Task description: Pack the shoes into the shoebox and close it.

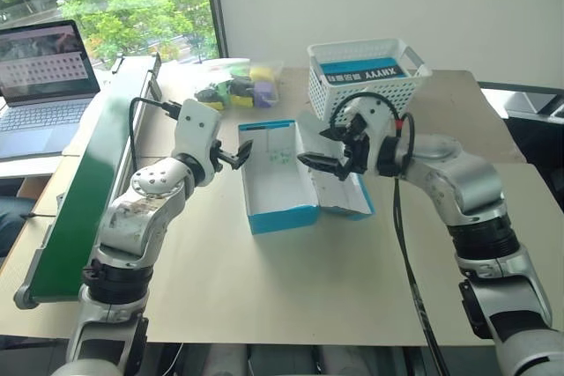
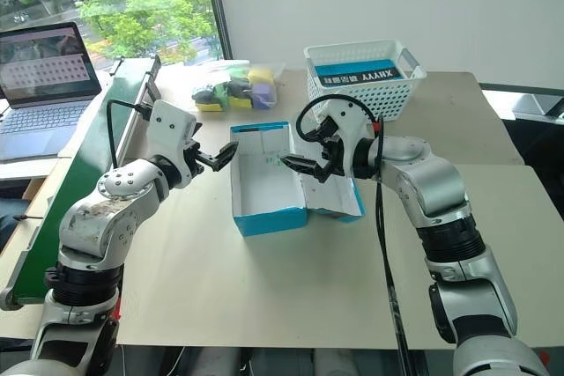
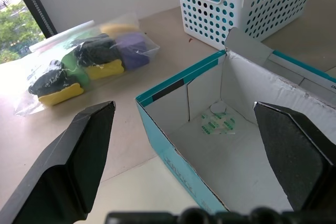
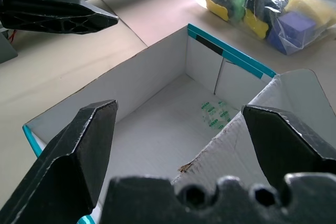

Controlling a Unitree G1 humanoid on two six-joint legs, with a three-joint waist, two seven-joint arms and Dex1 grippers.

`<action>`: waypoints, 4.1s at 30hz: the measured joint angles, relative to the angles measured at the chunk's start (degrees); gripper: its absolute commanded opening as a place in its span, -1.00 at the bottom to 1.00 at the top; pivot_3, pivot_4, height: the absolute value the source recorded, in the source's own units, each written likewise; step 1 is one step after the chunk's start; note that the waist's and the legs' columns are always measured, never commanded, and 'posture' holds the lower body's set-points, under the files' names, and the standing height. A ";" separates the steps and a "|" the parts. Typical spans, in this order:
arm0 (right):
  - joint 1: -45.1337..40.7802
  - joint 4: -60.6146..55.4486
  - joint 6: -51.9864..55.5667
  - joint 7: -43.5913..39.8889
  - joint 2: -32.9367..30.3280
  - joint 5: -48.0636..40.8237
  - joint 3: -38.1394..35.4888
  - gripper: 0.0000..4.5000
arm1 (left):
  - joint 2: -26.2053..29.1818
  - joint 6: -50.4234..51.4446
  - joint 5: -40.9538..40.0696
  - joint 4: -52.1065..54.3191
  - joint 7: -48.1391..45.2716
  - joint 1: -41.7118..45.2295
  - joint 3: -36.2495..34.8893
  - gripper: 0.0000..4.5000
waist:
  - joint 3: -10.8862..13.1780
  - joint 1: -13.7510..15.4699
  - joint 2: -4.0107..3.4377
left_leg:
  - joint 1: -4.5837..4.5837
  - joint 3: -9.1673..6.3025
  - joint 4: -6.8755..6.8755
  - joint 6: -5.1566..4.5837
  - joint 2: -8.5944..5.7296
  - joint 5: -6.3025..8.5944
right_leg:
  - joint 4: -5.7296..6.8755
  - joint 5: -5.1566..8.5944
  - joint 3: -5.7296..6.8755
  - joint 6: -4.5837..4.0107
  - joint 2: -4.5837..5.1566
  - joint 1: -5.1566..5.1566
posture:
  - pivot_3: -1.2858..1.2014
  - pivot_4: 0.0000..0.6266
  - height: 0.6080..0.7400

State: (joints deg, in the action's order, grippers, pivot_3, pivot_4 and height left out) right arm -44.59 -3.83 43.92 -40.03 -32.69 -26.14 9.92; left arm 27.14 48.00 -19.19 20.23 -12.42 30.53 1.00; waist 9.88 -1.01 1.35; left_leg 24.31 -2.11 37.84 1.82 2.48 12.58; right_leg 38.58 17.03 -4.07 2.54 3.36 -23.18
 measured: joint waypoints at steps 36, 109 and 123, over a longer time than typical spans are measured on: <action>-2.88 11.62 -6.33 -13.20 14.20 3.07 2.54 0.98 | 9.85 7.17 3.33 -1.11 3.86 -19.40 -45.52 1.00 | -0.05 -1.47 0.09 | -0.16 -0.11 -0.02 0.08 0.01 -0.03 | 0.35 -0.01 0.08 -0.02 0.02 -0.04 | 0.03 -0.52 1.00; 4.75 2.73 -1.30 -4.78 10.91 3.34 -0.39 0.98 | 10.46 -4.27 -0.71 -25.00 -1.63 -16.93 -34.79 1.00 | -0.08 -1.55 0.14 | -0.18 -0.11 -0.05 0.08 0.03 -0.02 | 0.34 -0.02 0.09 -0.03 0.00 -0.05 | 0.03 -0.52 1.00; 4.74 2.59 -0.79 -4.09 9.42 3.43 -0.43 1.00 | 9.90 -1.33 -2.38 -26.63 1.53 -13.04 -35.98 0.01 | -0.08 -1.04 0.14 | -0.37 -0.12 -0.05 0.08 0.02 -0.03 | 0.40 -0.01 0.09 -0.04 0.01 0.10 | 0.03 -0.52 1.00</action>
State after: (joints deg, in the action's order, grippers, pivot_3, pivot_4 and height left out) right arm -39.85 -1.25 43.13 -44.13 -23.27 -22.70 9.49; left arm 37.04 46.67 -21.56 -6.41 -10.88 17.49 -34.98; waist 9.80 -2.05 1.49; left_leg 23.94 -2.24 37.78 1.90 2.50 12.55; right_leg 38.99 17.02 -3.98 2.50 3.36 -23.08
